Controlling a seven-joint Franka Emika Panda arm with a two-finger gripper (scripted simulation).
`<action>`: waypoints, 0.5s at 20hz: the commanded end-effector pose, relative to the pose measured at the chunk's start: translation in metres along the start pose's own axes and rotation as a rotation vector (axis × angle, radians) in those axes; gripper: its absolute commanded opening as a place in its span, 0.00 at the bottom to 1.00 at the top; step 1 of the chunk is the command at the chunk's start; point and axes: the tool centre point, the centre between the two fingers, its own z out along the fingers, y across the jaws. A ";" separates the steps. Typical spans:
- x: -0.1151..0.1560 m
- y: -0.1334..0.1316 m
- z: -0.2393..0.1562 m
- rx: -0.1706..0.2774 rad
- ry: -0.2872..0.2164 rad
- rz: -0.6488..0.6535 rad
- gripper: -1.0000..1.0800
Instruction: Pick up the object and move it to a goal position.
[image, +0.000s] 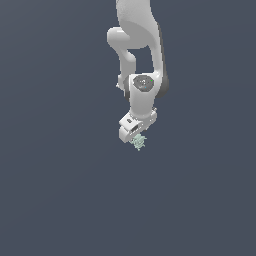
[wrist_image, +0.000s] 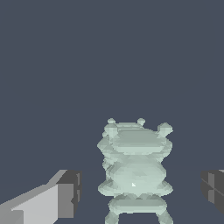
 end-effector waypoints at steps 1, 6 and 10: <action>-0.001 -0.001 0.012 0.001 -0.001 -0.002 0.96; -0.001 -0.001 0.032 0.001 -0.001 -0.003 0.96; 0.000 0.000 0.036 0.001 -0.001 -0.004 0.96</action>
